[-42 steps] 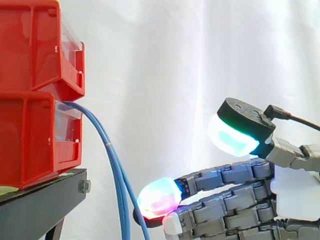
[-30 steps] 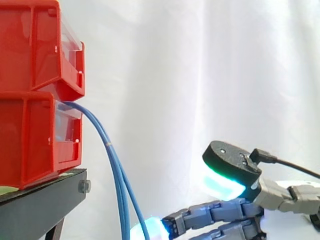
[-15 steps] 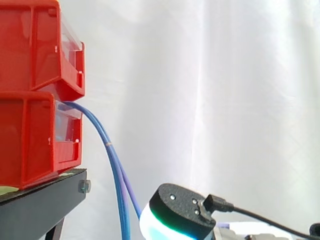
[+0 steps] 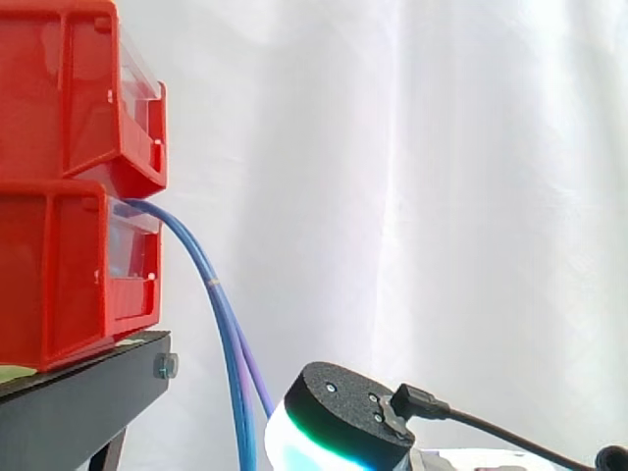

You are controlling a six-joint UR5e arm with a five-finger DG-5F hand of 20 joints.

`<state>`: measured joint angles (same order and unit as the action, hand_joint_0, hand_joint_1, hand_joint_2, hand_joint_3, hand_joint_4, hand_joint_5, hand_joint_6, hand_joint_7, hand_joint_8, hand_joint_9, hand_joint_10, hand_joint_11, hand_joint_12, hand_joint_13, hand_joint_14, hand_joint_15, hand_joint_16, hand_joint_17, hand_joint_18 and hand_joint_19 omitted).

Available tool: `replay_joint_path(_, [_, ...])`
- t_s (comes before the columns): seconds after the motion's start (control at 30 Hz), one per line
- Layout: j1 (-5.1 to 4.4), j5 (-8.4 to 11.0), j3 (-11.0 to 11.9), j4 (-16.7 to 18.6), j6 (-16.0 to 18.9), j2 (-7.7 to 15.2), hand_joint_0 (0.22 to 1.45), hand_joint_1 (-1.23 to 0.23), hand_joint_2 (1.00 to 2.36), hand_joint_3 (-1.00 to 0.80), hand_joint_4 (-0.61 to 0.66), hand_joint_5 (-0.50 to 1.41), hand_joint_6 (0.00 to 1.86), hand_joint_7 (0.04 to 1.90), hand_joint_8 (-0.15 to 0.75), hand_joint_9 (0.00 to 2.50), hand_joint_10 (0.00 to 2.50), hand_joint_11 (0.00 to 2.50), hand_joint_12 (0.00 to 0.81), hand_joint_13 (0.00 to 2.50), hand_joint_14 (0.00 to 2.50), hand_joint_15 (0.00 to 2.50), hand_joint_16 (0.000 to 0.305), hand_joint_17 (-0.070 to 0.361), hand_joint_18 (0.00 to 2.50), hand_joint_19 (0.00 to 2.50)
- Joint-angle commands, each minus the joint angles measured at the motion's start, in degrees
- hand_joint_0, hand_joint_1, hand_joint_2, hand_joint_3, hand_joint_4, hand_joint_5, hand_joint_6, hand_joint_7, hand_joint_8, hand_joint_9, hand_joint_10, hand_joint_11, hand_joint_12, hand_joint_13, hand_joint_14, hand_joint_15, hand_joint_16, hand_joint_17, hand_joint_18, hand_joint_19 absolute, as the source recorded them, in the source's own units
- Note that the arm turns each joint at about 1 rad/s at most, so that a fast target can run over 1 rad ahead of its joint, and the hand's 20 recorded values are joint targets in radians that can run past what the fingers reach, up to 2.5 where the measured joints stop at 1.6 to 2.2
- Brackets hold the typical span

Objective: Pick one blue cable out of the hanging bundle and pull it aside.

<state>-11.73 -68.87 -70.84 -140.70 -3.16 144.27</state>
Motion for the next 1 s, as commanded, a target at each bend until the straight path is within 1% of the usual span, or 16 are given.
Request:
replay_joint_path(0.0, [0.21, -0.13, 0.0, -0.9, 1.6, -0.3, 0.51, -0.53, 1.00, -0.50, 0.31, -0.12, 0.50, 0.91, 0.276, 0.56, 0.00, 0.00, 0.353, 0.34, 0.01, 0.15, 0.052, 0.116, 0.22, 0.31])
replay_joint_path(0.1, [0.57, -0.39, 0.0, -2.9, 3.0, -1.4, 0.51, -0.52, 1.00, -0.50, 0.30, -0.11, 0.50, 0.96, 0.278, 0.58, 0.00, 0.01, 0.351, 0.36, 0.01, 0.15, 0.052, 0.116, 0.24, 0.32])
replay_joint_path(0.13, [0.65, -0.48, 0.0, -4.4, 3.1, -2.1, 0.51, -0.52, 1.00, -0.50, 0.30, -0.11, 0.50, 0.98, 0.279, 0.58, 0.00, 0.02, 0.351, 0.36, 0.01, 0.15, 0.052, 0.116, 0.26, 0.32])
replay_joint_path(0.17, [0.74, -0.48, 0.0, -5.1, 3.1, -2.3, 0.52, -0.52, 1.00, -0.50, 0.30, -0.10, 0.50, 1.00, 0.279, 0.59, 0.00, 0.02, 0.352, 0.37, 0.01, 0.16, 0.052, 0.117, 0.26, 0.33])
replay_joint_path(0.23, [1.09, -0.48, 0.0, -8.0, 2.9, -3.9, 0.52, -0.52, 1.00, -0.50, 0.29, -0.10, 0.50, 1.01, 0.279, 0.60, 0.00, 0.02, 0.350, 0.38, 0.01, 0.16, 0.052, 0.116, 0.27, 0.33])
replay_joint_path(0.37, [1.62, -0.48, 0.0, -10.0, 2.8, -5.0, 0.52, -0.52, 1.00, -0.50, 0.29, -0.10, 0.50, 1.04, 0.281, 0.61, 0.00, 0.04, 0.350, 0.39, 0.01, 0.18, 0.051, 0.115, 0.29, 0.34])
replay_joint_path(0.5, [1.97, -0.48, 0.0, -11.0, 2.4, -6.3, 0.53, -0.53, 1.00, -0.50, 0.27, -0.09, 0.50, 1.07, 0.281, 0.62, 0.00, 0.04, 0.350, 0.41, 0.01, 0.18, 0.051, 0.114, 0.31, 0.35])
replay_joint_path(0.67, [2.06, -0.48, 0.0, -11.1, 1.6, -7.2, 0.54, -0.55, 1.00, -0.50, 0.25, -0.09, 0.50, 1.12, 0.281, 0.64, 0.00, 0.06, 0.347, 0.42, 0.01, 0.19, 0.050, 0.113, 0.33, 0.36])
replay_joint_path(0.83, [2.06, -0.39, 0.1, -11.0, 0.4, -8.6, 0.54, -0.57, 1.00, -0.50, 0.24, -0.08, 0.50, 1.15, 0.281, 0.64, 0.00, 0.06, 0.346, 0.43, 0.01, 0.19, 0.050, 0.113, 0.34, 0.37])
replay_joint_path(0.9, [1.97, -0.39, 0.0, -11.0, -0.2, -8.7, 0.54, -0.58, 1.00, -0.50, 0.24, -0.08, 0.50, 1.15, 0.279, 0.64, 0.00, 0.05, 0.347, 0.43, 0.01, 0.19, 0.050, 0.112, 0.35, 0.37])
replay_joint_path(0.97, [1.80, -0.39, 0.4, -11.1, -0.5, -8.7, 0.55, -0.58, 1.00, -0.50, 0.25, -0.08, 0.50, 1.15, 0.280, 0.64, 0.00, 0.07, 0.346, 0.44, 0.01, 0.20, 0.050, 0.112, 0.35, 0.37])
